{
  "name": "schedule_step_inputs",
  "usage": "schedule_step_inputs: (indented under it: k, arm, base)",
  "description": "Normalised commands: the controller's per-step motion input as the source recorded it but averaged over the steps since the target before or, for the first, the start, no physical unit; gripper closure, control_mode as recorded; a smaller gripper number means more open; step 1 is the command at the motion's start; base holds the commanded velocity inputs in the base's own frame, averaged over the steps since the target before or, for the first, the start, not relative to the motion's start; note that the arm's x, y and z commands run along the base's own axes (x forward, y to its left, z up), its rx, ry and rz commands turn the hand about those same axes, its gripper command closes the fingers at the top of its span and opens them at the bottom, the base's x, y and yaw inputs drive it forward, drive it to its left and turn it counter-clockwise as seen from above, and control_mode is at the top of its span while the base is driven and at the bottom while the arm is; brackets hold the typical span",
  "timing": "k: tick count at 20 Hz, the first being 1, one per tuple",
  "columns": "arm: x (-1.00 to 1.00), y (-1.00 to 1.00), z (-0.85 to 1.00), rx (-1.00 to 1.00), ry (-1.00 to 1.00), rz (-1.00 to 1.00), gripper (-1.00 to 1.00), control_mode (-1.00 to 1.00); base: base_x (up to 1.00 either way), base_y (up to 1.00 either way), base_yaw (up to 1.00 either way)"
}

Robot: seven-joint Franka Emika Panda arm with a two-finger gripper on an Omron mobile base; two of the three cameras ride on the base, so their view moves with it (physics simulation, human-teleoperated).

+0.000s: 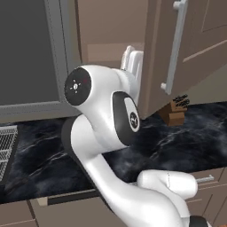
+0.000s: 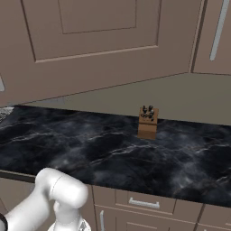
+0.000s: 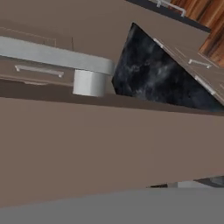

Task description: Open the cabinet, pick the kettle from the cabinet, and place it in the sink.

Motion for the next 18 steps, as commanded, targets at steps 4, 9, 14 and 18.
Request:
schedule_step_inputs:
  k: [4, 9, 14, 18]
  arm:
    - [-0.62, -0.42, -0.05, 0.0, -0.05, -0.07, -1.0, -1.0]
    - [-0.58, -0.43, -0.1, 0.0, 0.0, -0.06, -1.0, -1.0]
    - [-0.54, -0.47, -0.07, 0.0, 0.0, -0.01, -1.0, -1.0]
    - [-0.51, -0.53, -0.03, 0.0, 0.0, 0.0, -1.0, -1.0]
  base:
    - [0.0, 0.0, 0.0]
    - [0.0, 0.0, 0.0]
    - [0.0, 0.0, 0.0]
    - [0.0, 0.0, 0.0]
